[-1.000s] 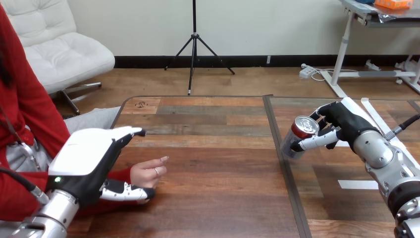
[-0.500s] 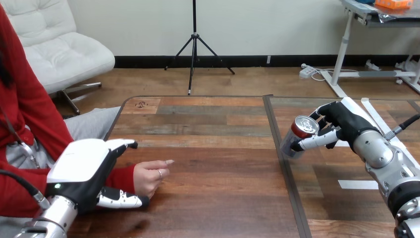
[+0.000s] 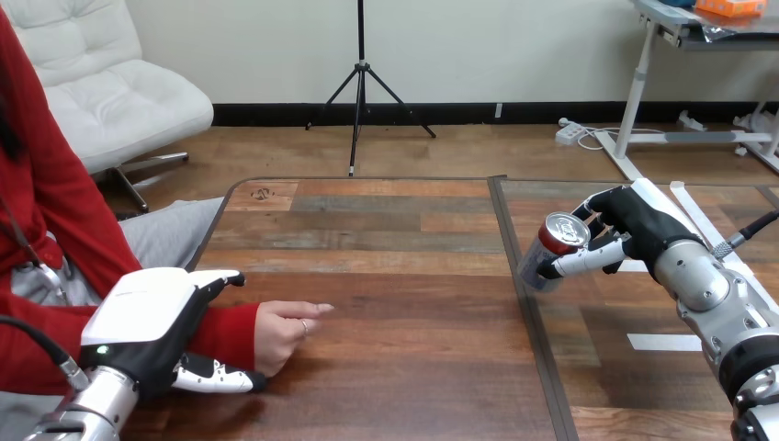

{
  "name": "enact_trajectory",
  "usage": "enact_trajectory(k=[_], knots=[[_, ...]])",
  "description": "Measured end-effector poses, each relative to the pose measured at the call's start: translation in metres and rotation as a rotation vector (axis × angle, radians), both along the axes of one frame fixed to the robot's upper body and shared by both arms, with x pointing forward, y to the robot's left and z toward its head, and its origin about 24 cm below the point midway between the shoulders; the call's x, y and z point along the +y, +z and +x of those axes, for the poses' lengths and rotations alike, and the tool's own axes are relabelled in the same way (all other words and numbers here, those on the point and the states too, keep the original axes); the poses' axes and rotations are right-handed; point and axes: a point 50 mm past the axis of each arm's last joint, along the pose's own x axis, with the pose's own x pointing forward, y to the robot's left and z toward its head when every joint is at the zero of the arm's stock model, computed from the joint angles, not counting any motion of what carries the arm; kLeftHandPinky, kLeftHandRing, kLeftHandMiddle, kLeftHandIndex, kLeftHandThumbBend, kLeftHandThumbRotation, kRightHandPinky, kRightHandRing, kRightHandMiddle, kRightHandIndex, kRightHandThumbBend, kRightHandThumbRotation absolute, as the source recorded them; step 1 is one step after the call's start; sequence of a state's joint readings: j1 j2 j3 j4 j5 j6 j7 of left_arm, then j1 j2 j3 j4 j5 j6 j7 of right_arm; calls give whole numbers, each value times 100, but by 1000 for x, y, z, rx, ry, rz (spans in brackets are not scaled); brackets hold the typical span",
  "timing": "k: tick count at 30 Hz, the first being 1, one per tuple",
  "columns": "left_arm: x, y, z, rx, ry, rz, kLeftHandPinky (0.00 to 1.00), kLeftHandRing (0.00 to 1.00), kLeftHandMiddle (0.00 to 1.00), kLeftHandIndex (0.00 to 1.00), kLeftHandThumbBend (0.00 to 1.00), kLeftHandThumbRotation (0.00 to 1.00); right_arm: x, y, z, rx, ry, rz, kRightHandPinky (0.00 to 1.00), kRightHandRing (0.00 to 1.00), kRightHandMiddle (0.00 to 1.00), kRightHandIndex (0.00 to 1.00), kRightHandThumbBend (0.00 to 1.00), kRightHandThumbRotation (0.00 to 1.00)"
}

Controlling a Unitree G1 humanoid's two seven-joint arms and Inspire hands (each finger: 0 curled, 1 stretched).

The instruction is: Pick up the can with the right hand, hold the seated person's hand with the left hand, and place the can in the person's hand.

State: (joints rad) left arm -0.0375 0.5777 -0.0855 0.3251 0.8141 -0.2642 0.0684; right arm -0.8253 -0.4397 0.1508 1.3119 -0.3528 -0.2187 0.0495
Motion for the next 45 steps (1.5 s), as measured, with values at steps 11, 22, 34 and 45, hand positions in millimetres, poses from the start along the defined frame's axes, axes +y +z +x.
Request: enact_trajectory(k=[11, 22, 34, 45], knots=[[0, 1, 3, 10, 2, 11, 74, 76, 78, 79, 99, 31, 0, 0, 0, -4, 3, 2, 33, 38, 44, 48, 76, 0], [0, 0, 5, 28, 19, 4, 68, 72, 74, 73, 96, 22, 0, 1, 0, -6, 2, 5, 32, 37, 44, 48, 76, 0], [0, -1, 8, 35, 32, -32, 54, 59, 63, 63, 93, 4, 0, 1, 0, -9, 3, 7, 32, 37, 44, 48, 76, 0], [-3, -1, 14, 20, 26, -32, 42, 48, 53, 55, 90, 0, 0, 1, 0, -15, 2, 15, 31, 36, 43, 48, 76, 0]])
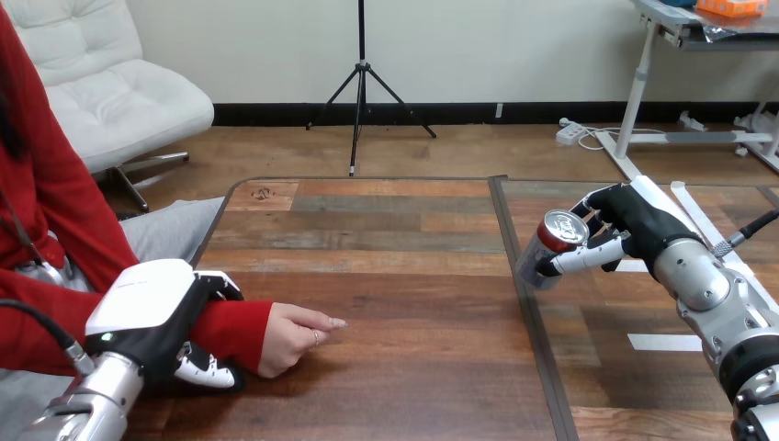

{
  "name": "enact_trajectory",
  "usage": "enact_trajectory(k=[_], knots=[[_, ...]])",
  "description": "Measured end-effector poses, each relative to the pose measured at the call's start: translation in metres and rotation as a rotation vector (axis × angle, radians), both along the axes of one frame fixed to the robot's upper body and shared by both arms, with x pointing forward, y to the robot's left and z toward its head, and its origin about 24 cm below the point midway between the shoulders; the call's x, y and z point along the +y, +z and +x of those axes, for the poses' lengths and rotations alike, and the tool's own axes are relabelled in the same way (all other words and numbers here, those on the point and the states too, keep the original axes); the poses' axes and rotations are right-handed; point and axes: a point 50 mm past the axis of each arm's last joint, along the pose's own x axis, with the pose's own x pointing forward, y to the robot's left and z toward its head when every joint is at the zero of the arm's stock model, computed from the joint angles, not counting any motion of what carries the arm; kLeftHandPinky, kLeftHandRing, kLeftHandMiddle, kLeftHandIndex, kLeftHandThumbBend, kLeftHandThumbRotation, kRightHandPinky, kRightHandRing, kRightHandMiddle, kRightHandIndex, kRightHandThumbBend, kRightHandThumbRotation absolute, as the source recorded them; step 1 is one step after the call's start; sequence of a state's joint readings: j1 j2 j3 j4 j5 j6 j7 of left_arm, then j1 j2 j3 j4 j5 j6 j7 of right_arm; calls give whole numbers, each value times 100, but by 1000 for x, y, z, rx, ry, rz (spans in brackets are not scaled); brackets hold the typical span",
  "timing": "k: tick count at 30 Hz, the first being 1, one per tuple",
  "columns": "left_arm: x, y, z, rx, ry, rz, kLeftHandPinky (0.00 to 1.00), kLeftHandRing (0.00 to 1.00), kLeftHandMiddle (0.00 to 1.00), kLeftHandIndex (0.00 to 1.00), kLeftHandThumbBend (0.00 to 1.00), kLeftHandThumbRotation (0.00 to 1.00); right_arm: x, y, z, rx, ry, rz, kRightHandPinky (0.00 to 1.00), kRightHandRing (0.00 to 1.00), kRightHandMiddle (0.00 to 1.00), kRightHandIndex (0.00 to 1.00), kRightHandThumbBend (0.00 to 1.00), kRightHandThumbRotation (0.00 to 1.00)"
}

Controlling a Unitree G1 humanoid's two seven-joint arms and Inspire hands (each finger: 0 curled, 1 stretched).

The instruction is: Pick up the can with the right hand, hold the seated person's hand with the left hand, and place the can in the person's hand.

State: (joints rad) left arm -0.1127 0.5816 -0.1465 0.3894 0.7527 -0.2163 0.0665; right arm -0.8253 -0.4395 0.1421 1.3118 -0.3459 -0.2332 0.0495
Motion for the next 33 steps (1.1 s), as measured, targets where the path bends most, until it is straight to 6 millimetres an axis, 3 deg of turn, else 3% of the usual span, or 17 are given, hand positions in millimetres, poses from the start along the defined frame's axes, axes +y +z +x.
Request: enact_trajectory(k=[33], knots=[[-6, -2, 8, -2, -6, -20, 28, 33, 38, 39, 77, 0, 0, 0, 0, -3, -2, 5, 30, 36, 42, 48, 77, 0]])
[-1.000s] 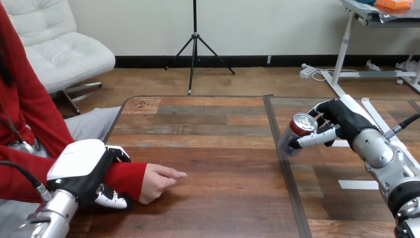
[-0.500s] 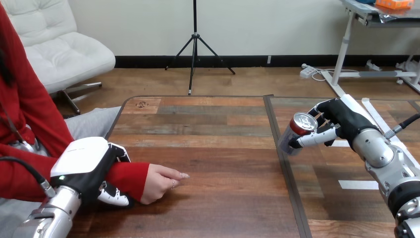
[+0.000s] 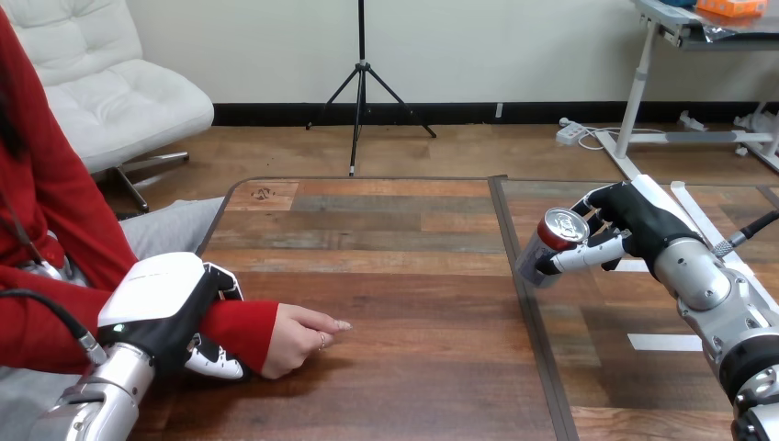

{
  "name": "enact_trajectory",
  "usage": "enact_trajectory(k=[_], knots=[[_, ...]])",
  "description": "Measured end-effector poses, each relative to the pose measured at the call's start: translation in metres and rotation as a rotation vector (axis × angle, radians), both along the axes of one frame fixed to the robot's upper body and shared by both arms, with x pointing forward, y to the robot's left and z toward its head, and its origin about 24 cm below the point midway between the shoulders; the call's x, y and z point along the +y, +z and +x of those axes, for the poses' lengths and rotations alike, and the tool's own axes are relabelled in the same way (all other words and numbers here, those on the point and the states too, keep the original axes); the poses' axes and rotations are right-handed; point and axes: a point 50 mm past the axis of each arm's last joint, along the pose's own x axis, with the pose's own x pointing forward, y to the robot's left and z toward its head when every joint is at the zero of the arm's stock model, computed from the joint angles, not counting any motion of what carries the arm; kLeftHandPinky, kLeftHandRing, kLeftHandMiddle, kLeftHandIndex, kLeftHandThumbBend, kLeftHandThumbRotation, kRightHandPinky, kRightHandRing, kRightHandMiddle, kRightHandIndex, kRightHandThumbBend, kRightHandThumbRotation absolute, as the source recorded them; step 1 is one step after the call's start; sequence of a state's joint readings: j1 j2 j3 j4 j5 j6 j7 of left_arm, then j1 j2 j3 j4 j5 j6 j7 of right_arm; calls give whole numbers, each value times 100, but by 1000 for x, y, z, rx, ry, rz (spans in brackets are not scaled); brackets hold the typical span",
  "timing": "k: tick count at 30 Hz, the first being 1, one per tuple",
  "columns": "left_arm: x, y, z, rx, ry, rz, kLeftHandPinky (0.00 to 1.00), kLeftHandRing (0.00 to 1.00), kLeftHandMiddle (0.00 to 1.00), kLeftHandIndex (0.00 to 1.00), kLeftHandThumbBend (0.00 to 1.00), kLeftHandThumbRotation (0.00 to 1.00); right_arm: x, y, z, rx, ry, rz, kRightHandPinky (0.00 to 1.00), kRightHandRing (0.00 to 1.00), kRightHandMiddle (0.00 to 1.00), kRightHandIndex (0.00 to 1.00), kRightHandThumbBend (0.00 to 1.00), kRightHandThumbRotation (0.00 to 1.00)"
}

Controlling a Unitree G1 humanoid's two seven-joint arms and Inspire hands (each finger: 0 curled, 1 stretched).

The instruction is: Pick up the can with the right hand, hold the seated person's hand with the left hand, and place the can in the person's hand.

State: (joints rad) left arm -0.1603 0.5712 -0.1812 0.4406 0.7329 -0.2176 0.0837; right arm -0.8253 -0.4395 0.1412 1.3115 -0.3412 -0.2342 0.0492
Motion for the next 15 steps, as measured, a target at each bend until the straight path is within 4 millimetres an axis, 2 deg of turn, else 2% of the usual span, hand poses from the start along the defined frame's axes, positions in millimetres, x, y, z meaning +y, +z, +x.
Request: enact_trajectory(k=[15], knots=[[0, 0, 0, -3, 7, -31, 29, 34, 38, 39, 77, 0, 1, 1, 1, -10, -1, 11, 31, 36, 42, 48, 76, 0]])
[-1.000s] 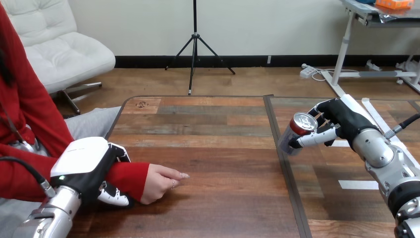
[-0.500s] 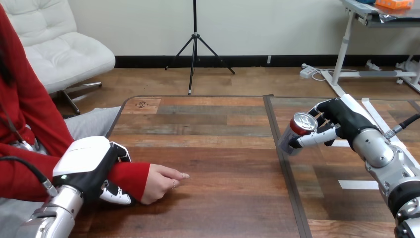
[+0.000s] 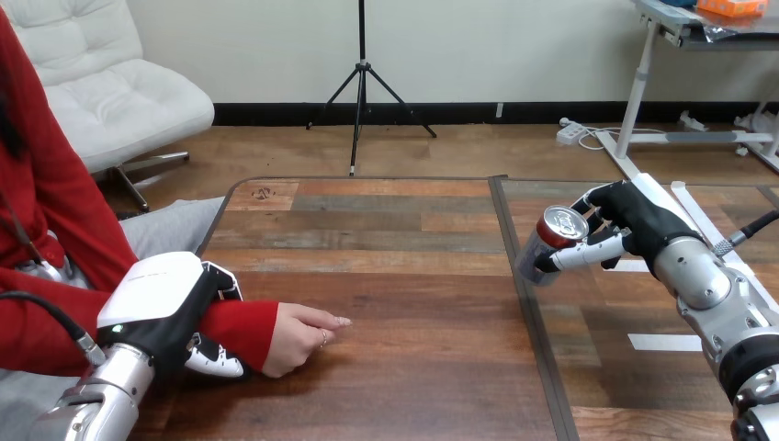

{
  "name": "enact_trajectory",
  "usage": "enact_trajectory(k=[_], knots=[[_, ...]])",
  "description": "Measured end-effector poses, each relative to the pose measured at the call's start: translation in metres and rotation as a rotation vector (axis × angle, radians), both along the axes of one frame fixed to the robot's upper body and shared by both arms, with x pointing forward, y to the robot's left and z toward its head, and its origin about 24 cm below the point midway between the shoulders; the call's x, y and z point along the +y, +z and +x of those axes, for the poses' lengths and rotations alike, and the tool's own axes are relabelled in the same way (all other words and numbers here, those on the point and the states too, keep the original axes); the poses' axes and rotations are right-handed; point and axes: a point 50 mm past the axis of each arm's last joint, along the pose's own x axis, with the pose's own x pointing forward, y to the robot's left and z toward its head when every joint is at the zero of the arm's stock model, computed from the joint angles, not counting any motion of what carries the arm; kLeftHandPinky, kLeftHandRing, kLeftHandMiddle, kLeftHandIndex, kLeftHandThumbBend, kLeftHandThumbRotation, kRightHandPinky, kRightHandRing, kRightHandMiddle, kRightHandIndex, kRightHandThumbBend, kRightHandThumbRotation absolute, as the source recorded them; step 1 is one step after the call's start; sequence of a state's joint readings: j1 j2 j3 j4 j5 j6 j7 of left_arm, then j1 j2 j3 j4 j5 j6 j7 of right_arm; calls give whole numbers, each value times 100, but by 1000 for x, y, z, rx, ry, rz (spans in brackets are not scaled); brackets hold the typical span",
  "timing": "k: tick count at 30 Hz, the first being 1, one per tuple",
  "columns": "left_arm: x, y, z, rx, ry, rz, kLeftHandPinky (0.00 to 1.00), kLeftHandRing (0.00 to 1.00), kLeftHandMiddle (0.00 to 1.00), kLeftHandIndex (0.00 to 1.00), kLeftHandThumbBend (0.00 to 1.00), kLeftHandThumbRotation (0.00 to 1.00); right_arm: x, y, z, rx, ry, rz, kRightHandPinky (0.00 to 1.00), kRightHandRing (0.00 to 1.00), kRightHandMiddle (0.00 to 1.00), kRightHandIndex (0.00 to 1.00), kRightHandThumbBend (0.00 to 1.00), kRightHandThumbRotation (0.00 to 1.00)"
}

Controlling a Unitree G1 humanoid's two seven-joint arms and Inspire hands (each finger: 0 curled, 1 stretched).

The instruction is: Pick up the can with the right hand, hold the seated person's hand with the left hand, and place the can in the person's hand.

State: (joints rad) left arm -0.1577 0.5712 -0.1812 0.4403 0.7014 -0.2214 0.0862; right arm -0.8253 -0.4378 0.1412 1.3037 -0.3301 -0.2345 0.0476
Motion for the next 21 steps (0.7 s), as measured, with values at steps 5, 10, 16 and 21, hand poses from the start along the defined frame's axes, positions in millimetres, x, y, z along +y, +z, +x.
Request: enact_trajectory(k=[5, 10, 16, 21], knots=[[0, 0, 0, -1, 4, -13, 29, 34, 38, 39, 78, 0, 1, 0, 0, -3, 1, -1, 32, 37, 43, 49, 75, 0], [0, 0, -1, -7, 7, -25, 28, 33, 38, 38, 79, 0, 2, 0, 1, -5, 3, -2, 33, 38, 44, 50, 74, 0], [0, 1, -2, -18, 8, -30, 26, 32, 37, 38, 79, 0, 5, 0, 1, -6, 9, 1, 33, 38, 44, 49, 74, 0], [-1, 1, -2, -23, 9, -36, 26, 32, 37, 38, 78, 0, 8, -1, 1, -5, 15, 7, 32, 37, 43, 49, 75, 0]])
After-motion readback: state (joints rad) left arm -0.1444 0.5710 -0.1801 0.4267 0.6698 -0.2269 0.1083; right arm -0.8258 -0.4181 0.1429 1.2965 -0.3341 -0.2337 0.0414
